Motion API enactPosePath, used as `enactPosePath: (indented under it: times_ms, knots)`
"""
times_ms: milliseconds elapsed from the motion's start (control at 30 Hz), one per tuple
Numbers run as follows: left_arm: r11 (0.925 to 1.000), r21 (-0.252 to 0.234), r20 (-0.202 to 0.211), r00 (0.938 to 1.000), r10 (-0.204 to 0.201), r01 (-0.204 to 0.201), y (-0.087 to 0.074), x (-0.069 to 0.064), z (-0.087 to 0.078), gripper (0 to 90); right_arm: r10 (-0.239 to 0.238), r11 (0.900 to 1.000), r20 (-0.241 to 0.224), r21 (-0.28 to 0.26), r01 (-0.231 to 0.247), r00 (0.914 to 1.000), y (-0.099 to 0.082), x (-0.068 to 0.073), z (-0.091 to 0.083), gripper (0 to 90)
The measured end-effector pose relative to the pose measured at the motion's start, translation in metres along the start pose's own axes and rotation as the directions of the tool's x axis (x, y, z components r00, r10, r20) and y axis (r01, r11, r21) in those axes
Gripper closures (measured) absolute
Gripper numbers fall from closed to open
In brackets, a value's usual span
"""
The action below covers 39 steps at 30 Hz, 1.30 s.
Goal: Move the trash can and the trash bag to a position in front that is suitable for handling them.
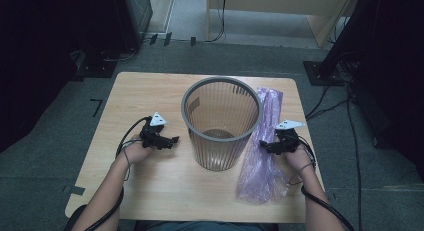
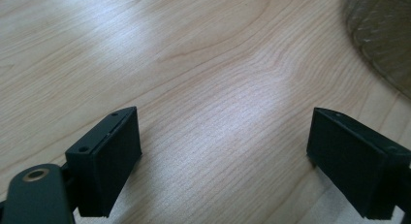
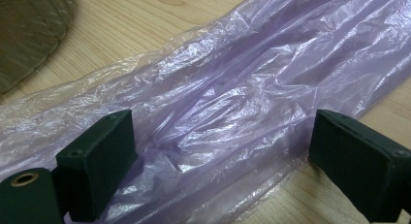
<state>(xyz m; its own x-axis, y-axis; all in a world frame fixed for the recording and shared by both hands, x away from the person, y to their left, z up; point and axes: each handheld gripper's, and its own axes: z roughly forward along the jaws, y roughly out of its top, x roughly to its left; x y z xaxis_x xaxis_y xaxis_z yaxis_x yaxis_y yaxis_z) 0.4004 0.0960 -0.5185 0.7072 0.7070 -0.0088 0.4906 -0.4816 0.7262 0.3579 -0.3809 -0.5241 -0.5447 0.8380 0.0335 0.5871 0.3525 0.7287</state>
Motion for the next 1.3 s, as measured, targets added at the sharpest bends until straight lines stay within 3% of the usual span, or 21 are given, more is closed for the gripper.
enactPosePath:
  times_ms: [233,333,367,400,467,567,833,900,967,1033,1067,1100,1133,1167,1200,1300]
  knots:
    - [0.9994,0.000,-0.038,0.9987,-0.033,0.033,0.001,-0.003,0.001,9.4,0.001,1.0000,0.001,0.001,-0.001,1.0000,0.000,0.000,0.000,8.7]
    - [0.9951,0.021,-0.112,0.9892,-0.094,0.097,0.003,0.001,0.005,0.0,0.004,1.0000,0.007,0.003,-0.004,1.0000,0.000,0.000,0.000,8.0]
    - [0.9951,0.021,-0.112,0.9892,-0.094,0.097,0.003,0.001,0.005,0.0,0.006,1.0000,0.010,0.003,-0.006,0.9999,0.000,0.000,0.000,7.5]
    - [0.9900,0.018,-0.154,0.9787,-0.136,0.140,0.005,0.004,0.007,0.0,0.009,1.0000,0.013,0.004,-0.009,0.9999,0.000,0.001,0.000,7.1]
    - [0.9887,0.015,-0.167,0.9753,-0.144,0.149,0.006,0.007,0.008,0.0,0.012,0.9999,0.018,0.005,-0.012,0.9998,0.000,0.001,0.000,6.8]
    - [0.9886,0.016,-0.165,0.9754,-0.145,0.150,0.007,0.009,0.009,0.0,0.013,0.9999,0.019,0.004,-0.013,0.9997,0.000,0.001,0.000,6.7]
    - [0.9901,0.013,-0.124,0.9827,-0.137,0.140,0.008,0.013,0.009,0.0,0.015,0.9999,0.019,0.005,-0.015,0.9997,0.000,0.001,0.000,6.7]
    - [0.9949,0.025,-0.108,0.9897,-0.094,0.097,0.009,0.013,0.010,0.0,0.015,0.9999,0.019,0.004,-0.015,0.9997,0.000,0.001,0.000,6.7]
    - [0.9952,0.043,-0.098,0.9917,-0.084,0.089,0.010,0.013,0.010,0.0,0.014,0.9999,0.017,0.003,-0.014,0.9998,0.000,0.000,0.001,6.7]
    - [0.9930,0.058,-0.087,0.9915,-0.097,0.102,0.013,0.014,0.009,0.1,0.005,1.0000,0.013,0.004,-0.005,0.9999,0.000,-0.001,0.000,6.8]
    - [0.9893,0.064,-0.085,0.9884,-0.125,0.131,0.016,0.014,0.006,7.1,0.004,1.0000,0.011,0.003,-0.004,0.9999,0.000,-0.001,0.000,6.8]
    - [0.9893,0.064,-0.085,0.9884,-0.125,0.131,0.016,0.014,0.006,11.4,0.004,1.0000,0.011,0.003,-0.004,0.9999,0.000,-0.001,0.000,6.8]
    - [0.9820,0.070,-0.073,0.9828,-0.170,0.175,0.019,0.015,0.003,14.5,0.004,1.0000,0.010,0.005,-0.004,0.9999,0.000,-0.001,0.000,6.8]
    - [0.9820,0.070,-0.073,0.9828,-0.170,0.175,0.019,0.015,0.003,14.4,0.004,1.0000,0.010,0.005,-0.004,0.9999,0.000,-0.001,0.000,6.8]
    - [0.9757,0.076,-0.045,0.9782,-0.203,0.206,0.021,0.017,0.001,14.4,0.010,0.9998,0.011,0.018,-0.010,0.9999,0.001,-0.001,0.000,6.8]
    - [0.9762,0.084,-0.028,0.9797,-0.198,0.200,0.022,0.016,-0.002,14.5,0.015,0.9995,0.013,0.026,-0.015,0.9998,0.002,-0.001,-0.001,7.1]
